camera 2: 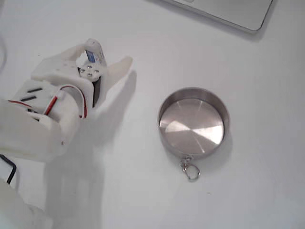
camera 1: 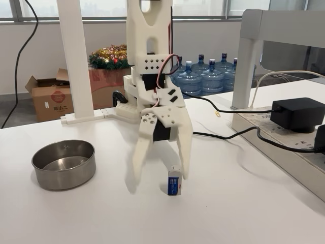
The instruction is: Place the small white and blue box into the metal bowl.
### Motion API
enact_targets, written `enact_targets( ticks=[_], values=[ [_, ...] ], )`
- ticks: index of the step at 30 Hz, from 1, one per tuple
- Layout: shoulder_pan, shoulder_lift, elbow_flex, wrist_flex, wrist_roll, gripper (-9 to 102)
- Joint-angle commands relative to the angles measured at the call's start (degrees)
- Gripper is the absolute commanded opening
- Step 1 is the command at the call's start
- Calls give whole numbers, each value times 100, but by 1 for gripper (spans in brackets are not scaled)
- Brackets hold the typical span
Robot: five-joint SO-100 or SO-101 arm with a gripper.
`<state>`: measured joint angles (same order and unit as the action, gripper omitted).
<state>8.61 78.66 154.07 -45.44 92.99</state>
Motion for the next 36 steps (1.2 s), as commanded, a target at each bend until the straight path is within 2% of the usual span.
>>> enact_targets(
  ticks=[1,9,17,28,36],
  values=[
    [-79,-88,-237,-97,0,36],
    [-105,-369,-562,-97,0,36],
    [-18,-308,-466,-97,0,25],
    [0,-360,-457,-97,0,22],
    [167,-369,-448,-97,-26,8]
  ],
)
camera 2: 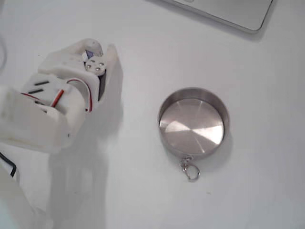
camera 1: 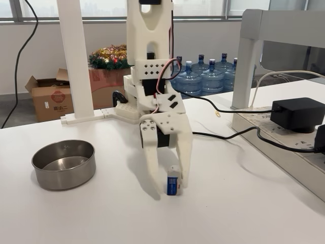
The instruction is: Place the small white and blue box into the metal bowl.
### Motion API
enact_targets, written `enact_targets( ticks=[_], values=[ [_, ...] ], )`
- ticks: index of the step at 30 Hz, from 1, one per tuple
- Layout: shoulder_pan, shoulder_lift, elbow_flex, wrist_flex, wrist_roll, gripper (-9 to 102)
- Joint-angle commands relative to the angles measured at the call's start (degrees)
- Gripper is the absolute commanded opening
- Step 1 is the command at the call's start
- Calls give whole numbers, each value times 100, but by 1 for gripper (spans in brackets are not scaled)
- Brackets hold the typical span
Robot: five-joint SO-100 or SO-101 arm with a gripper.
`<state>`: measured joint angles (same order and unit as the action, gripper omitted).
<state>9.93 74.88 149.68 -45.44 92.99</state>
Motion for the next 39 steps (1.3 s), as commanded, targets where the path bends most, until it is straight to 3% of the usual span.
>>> enact_targets(
  ticks=[1,7,16,25,39],
  values=[
    [62,9,-9,-97,-35,6],
    [202,88,141,-97,-62,-2],
    [677,1257,853,-105,-62,-3],
    [1872,3296,1819,-26,-62,-3],
    [3516,3270,1986,-70,-62,-2]
  ],
)
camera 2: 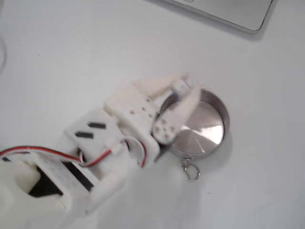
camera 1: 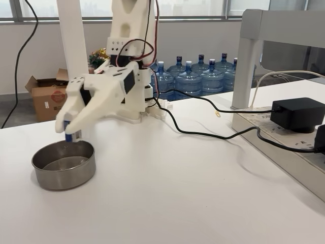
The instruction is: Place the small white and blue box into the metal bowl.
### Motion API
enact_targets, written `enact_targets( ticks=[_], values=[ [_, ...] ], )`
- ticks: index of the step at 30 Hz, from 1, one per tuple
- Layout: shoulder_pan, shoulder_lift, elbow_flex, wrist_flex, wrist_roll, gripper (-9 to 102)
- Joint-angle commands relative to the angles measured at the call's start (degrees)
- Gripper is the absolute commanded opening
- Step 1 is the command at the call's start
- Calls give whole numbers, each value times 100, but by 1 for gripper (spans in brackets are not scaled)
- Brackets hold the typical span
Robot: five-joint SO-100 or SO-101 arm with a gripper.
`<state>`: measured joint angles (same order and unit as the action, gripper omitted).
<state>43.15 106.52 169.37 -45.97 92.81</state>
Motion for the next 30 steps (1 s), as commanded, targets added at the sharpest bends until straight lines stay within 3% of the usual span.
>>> enact_targets(
  ticks=[1,8,17,24,30],
  values=[
    [202,97,18,-9,-44,-2],
    [105,-123,26,-35,-44,12],
    [-589,360,404,-35,-158,15],
    [-1723,1731,844,35,-2408,23],
    [-2751,2777,1468,53,-4157,16]
  ],
)
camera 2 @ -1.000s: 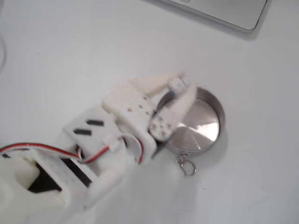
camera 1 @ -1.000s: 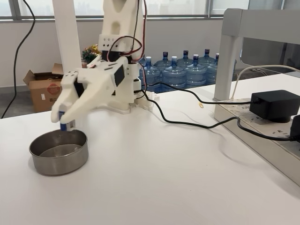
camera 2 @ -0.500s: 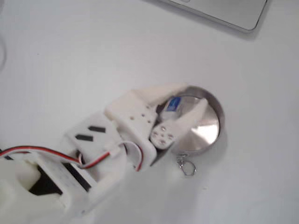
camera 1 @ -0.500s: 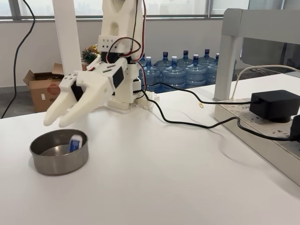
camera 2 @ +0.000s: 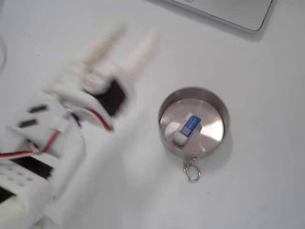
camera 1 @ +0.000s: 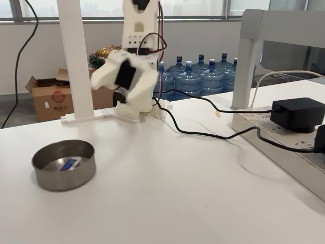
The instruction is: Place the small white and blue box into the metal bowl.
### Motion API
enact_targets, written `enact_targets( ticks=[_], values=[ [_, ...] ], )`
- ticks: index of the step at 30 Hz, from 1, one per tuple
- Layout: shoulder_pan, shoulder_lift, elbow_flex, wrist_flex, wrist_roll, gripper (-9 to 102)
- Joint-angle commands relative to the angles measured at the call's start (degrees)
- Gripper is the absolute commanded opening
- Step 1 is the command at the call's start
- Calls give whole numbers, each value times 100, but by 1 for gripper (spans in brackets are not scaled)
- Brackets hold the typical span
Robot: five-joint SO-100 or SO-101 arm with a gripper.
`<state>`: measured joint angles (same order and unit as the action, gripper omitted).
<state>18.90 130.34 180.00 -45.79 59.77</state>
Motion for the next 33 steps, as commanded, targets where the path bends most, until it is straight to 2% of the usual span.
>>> enact_targets(
  ticks=[1,6,14,19,22,28,30,33],
  values=[
    [-457,492,457,35,-1283,13],
    [-984,800,431,35,-3059,-6],
    [-2320,712,431,62,-5449,-5],
    [-2681,589,431,870,-6372,-5],
    [-2610,1652,439,2303,-6372,-5],
    [-2610,5098,519,6495,-6372,-5],
    [-2610,5792,519,7550,-6363,-5],
    [-2689,6363,483,8675,-6363,-5]
  ],
)
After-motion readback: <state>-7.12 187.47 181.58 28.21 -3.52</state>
